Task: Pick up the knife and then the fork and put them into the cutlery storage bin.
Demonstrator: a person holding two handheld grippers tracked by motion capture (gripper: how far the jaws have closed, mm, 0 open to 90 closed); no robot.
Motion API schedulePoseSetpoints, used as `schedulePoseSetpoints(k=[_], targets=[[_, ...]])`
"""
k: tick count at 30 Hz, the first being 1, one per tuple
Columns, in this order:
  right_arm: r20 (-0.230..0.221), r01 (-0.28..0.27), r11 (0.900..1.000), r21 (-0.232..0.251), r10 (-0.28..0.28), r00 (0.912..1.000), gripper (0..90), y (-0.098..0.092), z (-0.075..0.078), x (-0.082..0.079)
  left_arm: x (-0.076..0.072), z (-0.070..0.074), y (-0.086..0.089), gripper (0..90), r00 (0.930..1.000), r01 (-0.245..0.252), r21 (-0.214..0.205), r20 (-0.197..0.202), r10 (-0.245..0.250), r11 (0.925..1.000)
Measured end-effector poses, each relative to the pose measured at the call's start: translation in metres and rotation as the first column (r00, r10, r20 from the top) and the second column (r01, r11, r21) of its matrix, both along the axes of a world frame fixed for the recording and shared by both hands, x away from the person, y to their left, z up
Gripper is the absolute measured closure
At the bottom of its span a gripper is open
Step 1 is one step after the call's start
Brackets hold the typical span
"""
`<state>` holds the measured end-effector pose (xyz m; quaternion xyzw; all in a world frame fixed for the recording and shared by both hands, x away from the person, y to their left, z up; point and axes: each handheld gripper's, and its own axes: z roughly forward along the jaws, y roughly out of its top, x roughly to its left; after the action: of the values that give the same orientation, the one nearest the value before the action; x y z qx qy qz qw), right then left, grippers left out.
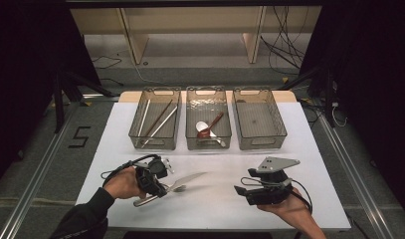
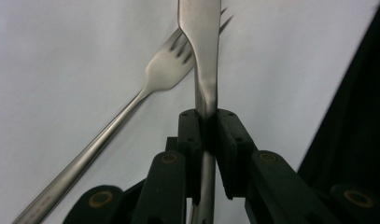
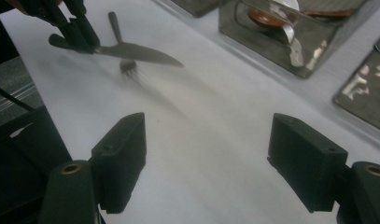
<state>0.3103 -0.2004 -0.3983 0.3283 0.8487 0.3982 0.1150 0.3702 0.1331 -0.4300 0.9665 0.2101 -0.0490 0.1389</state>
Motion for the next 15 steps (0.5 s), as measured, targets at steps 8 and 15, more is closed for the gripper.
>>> schedulePoseSetpoints(k=[8, 15], targets=[[0.046, -0.102, 0.9948, 0.000, 0.102, 0.9937, 28.6, 0.028, 0.003, -0.010, -0.006, 0.010, -0.026, 80.1, 0.9975, 0.061, -0.013, -0.036, -0.061, 0.9980], [0.067, -0.187, 0.9814, -0.042, 0.190, 0.9796, 28.6, 0.051, 0.000, -0.015, -0.007, 0.017, -0.044, 80.1, 0.9925, 0.110, -0.028, -0.050, -0.112, 0.9935]])
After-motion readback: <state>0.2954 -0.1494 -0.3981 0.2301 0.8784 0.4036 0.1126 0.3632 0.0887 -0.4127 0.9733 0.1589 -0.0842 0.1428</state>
